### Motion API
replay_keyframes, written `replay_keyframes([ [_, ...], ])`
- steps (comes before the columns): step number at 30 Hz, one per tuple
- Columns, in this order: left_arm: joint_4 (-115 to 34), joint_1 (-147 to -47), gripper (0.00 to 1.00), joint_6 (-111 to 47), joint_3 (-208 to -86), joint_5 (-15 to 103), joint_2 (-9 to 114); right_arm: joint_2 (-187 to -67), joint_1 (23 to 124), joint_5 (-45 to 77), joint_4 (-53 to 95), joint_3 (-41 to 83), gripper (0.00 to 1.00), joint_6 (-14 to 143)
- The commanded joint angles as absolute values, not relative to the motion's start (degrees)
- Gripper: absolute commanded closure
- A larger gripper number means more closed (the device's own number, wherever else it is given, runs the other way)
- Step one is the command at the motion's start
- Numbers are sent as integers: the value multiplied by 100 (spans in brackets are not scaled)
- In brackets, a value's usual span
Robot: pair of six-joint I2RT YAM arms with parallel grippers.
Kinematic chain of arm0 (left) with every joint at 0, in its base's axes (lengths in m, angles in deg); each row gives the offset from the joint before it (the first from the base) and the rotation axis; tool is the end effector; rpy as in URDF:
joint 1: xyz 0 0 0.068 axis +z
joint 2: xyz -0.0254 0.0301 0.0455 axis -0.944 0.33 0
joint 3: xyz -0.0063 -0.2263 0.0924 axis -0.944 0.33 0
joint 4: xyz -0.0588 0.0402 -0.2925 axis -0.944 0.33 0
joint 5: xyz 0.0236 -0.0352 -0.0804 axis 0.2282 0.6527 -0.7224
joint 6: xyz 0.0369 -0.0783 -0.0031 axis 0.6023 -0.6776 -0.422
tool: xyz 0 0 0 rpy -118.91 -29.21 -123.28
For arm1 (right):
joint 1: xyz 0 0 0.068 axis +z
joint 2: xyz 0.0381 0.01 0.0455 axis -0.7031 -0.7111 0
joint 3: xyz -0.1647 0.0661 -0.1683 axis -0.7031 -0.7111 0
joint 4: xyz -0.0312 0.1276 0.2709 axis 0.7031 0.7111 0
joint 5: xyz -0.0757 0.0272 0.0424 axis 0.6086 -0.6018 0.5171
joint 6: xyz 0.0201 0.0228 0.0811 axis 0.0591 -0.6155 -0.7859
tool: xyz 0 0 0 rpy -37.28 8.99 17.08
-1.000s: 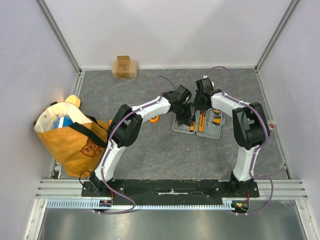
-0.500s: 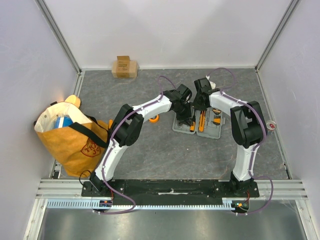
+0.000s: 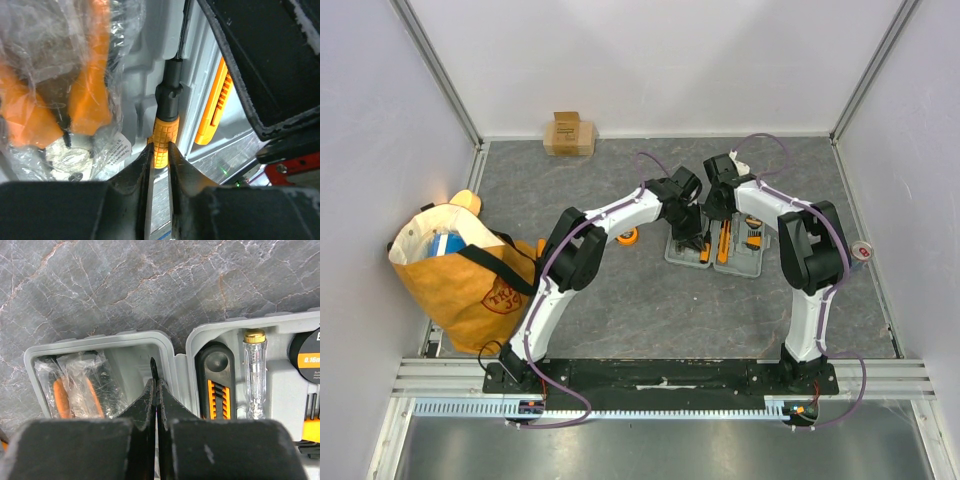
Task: Pack the tool kit
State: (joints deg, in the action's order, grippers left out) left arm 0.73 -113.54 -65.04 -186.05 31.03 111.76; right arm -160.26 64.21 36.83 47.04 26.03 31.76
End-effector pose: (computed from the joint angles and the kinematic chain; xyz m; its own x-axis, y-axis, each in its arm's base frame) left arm 0.3766 -0.3868 0.0891 -0.9948 0.0273 -0.0977 0.0771 0.8297 -0.5529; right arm 0.4427 0.1381 0.0897 -0.7670 0.3859 -0.5126 0.3551 0.9207 0.1617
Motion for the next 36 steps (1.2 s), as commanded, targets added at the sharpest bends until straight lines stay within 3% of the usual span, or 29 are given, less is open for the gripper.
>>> replay_keyframes([
  [1,89,-11221,75,-6509,-18627,3209,10830,-15773,6375,4249,4944,2966,100,3060],
  [4,-122,-11125,69,-6404,-18636,3218,10435,-15456,6375,4329,5057,3362,99,3086],
  [10,-273,-10818,58,-6061,-18119,3445,9416,-14780,6375,4233,5155,3504,82,3235],
  [17,95,-9729,50,-5358,-16291,5209,8044,-13998,6375,3819,5049,2609,69,3288],
  [22,658,-8937,45,-4822,-15578,6371,7578,-13663,6375,3802,4970,2054,67,3297],
  [28,817,-8269,29,-4260,-15051,7040,7357,-13636,6366,3793,4944,1957,64,3385],
  [30,809,-8050,24,-4040,-14989,7068,7409,-13627,6349,3793,4944,1948,63,3429],
  [36,668,-7741,23,-3618,-14918,6673,7708,-13654,6287,3757,4952,1948,63,3508],
])
